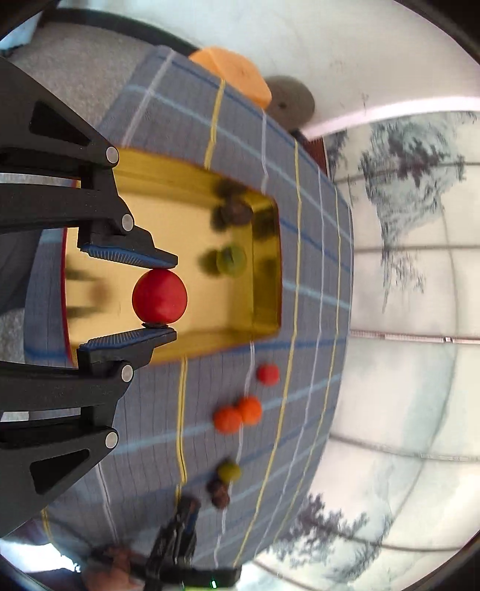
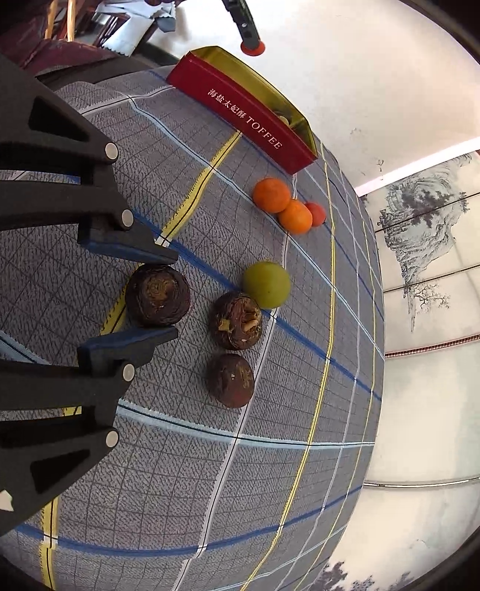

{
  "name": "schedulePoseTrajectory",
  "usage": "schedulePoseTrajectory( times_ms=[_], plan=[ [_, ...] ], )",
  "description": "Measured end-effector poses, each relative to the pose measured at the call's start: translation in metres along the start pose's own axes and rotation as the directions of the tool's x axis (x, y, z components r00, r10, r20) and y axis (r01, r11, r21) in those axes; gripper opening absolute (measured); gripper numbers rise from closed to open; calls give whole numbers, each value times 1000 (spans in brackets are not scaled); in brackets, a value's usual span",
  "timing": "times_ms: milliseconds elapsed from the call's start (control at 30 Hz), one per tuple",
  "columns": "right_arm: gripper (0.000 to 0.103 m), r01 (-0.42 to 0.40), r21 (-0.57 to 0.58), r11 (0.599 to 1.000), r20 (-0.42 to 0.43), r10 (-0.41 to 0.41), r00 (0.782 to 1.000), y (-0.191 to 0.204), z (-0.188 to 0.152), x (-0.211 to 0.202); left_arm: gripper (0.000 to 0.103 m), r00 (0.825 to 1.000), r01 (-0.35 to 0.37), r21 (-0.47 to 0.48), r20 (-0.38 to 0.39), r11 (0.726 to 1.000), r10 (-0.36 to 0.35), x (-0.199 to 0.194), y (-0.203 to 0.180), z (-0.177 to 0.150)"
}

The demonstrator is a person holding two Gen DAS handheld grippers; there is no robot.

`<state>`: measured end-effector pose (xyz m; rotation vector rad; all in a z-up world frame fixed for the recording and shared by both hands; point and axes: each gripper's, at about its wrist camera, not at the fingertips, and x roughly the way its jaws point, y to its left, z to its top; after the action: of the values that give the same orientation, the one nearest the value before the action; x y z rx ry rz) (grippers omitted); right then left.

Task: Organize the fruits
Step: 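Carry the red tomato into the tin and release it while the right gripper grasps a brown fruit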

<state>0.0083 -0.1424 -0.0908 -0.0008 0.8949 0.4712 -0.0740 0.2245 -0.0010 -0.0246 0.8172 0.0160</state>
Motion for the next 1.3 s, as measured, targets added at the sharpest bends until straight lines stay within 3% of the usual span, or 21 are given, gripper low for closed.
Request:
schedulePoseTrajectory(
  times_ms=[367,1300],
  plan=[
    [31,7,-5,1000,-1,-7,1000,2,0,1,34,990,-137,39,-23,990,138,33,22,-17],
    [32,9,-7,1000,-2,-9,1000,3,0,1,36,971,-232,63,-48,971,236,76,40,-5]
  ],
)
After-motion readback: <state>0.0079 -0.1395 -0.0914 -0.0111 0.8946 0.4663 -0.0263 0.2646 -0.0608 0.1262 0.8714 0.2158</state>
